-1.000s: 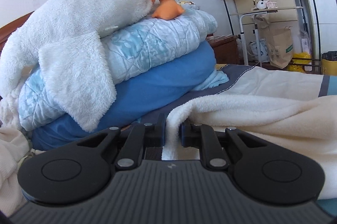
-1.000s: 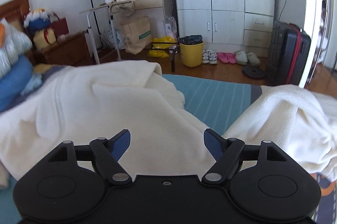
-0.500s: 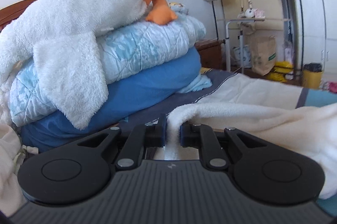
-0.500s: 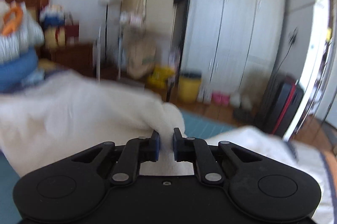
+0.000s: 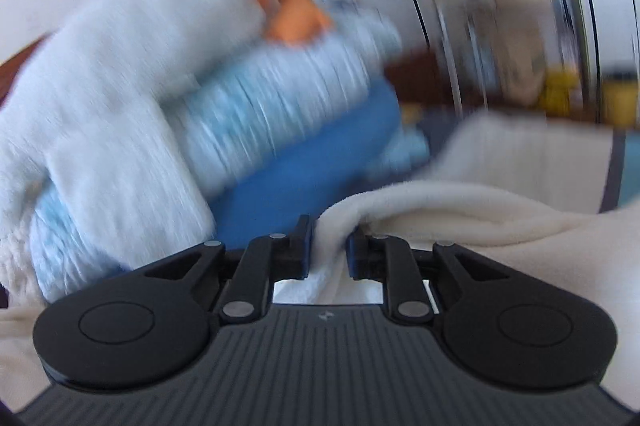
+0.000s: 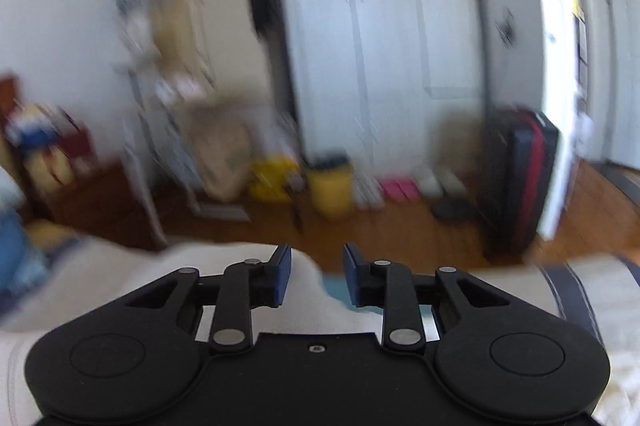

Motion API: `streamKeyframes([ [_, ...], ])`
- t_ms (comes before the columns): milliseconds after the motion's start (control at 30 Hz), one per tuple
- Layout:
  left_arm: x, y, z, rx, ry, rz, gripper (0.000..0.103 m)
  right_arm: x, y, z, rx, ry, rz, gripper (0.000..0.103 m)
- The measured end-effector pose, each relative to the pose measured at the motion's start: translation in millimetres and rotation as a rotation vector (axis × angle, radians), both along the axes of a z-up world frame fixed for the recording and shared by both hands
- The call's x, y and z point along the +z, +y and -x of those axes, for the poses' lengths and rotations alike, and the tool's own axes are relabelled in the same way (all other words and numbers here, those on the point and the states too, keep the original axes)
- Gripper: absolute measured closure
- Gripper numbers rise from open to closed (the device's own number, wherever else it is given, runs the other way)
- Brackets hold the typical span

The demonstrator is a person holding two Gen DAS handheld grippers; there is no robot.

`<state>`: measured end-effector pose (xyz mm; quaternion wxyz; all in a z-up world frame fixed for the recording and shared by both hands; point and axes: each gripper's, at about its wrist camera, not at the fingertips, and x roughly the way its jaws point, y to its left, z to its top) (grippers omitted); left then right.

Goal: Fold clothes

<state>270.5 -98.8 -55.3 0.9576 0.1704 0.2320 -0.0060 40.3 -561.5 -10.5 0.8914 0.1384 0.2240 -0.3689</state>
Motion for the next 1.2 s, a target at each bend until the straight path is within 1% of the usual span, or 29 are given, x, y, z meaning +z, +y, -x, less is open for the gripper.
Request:
streamKeyframes([
  [67, -30, 1, 18, -0.047, 0.058, 0.004, 0.082, -27, 18, 20, -0.007, -0.010, -0.032, 0.058],
  [133, -54, 4, 39, -0.097, 0.105, 0.016, 0.081, -37, 28, 35, 0.018, 0.010, -0.112, 0.055],
  [167, -58, 3, 45, -0.114, 0.125, 0.021, 0.081, -35, 32, 42, 0.031, -0.009, -0.151, 0.055],
  [200, -52, 3, 52, -0.137, 0.127, 0.051, 0.081, -32, 37, 50, 0.043, -0.037, -0.190, 0.054],
  [233, -46, 2, 60, -0.161, 0.127, 0.081, 0.080, -28, 42, 55, 0.065, -0.066, -0.241, 0.050],
  [267, -40, 1, 68, -0.184, 0.128, 0.112, 0.077, -28, 50, 61, 0.100, -0.096, -0.290, 0.048],
  [300, -32, 2, 78, -0.217, 0.111, 0.151, 0.072, -29, 59, 67, 0.137, -0.128, -0.336, 0.042],
  [333, -24, 2, 90, -0.248, 0.091, 0.185, 0.067, -35, 70, 72, 0.157, -0.129, -0.374, 0.038],
  [367, -19, 1, 103, -0.279, 0.078, 0.203, 0.060, -43, 81, 76, 0.170, -0.118, -0.409, 0.037],
  [433, -17, -3, 126, -0.345, 0.076, 0.206, 0.059, -60, 104, 84, 0.196, -0.096, -0.480, 0.037],
  [533, -23, -14, 158, -0.492, 0.132, 0.206, 0.059, -81, 127, 88, 0.254, -0.055, -0.612, 0.037],
  [567, -26, -19, 167, -0.543, 0.165, 0.215, 0.059, -85, 132, 87, 0.276, -0.043, -0.639, 0.037],
  [600, -27, -24, 174, -0.591, 0.188, 0.230, 0.059, -87, 137, 85, 0.293, -0.030, -0.647, 0.036],
  [667, -31, -36, 189, -0.690, 0.214, 0.244, 0.058, -90, 143, 74, 0.319, 0.022, -0.625, 0.033],
  [700, -33, -42, 196, -0.745, 0.217, 0.240, 0.055, -91, 145, 68, 0.331, 0.051, -0.611, 0.030],
  [733, -38, -48, 202, -0.809, 0.221, 0.214, 0.052, -95, 147, 62, 0.331, 0.083, -0.603, 0.024],
  [767, -44, -54, 208, -0.874, 0.226, 0.185, 0.044, -101, 149, 56, 0.327, 0.116, -0.596, 0.021],
  [800, -49, -60, 214, -0.939, 0.230, 0.155, 0.034, -110, 152, 52, 0.300, 0.156, -0.593, 0.019],
  [833, -54, -67, 220, -1.003, 0.234, 0.126, 0.030, -120, 156, 49, 0.265, 0.197, -0.591, 0.019],
  [867, -62, -73, 225, -1.045, 0.230, 0.065, 0.029, -130, 157, 45, 0.227, 0.234, -0.599, 0.019],
  [900, -74, -82, 229, -1.035, 0.200, -0.015, 0.029, -131, 158, 43, 0.207, 0.240, -0.569, 0.017],
  [933, -85, -89, 229, -1.000, 0.172, -0.080, 0.029, -128, 159, 41, 0.194, 0.235, -0.522, 0.019],
  [967, -96, -95, 223, -0.960, 0.166, -0.128, 0.029, -125, 160, 40, 0.181, 0.229, -0.475, 0.023],
  [1000, -105, -99, 215, -0.925, 0.182, -0.138, 0.029, -122, 162, 38, 0.168, 0.224, -0.428, 0.036],
  [1033, -113, -103, 207, -0.890, 0.201, -0.146, 0.031, -117, 164, 38, 0.168, 0.229, -0.368, 0.057],
  [1067, -104, -99, 205, -0.870, 0.181, -0.116, 0.049, -111, 165, 42, 0.177, 0.212, -0.332, 0.066],
  [1100, -94, -94, 204, -0.850, 0.159, -0.083, 0.083, -105, 165, 47, 0.186, 0.183, -0.309, 0.074],
  [1133, -83, -90, 203, -0.831, 0.137, -0.050, 0.090, -96, 166, 53, 0.196, 0.152, -0.287, 0.077],
  [1200, -63, -80, 201, -0.791, 0.092, 0.015, 0.090, -73, 170, 67, 0.218, 0.091, -0.229, 0.078],
])
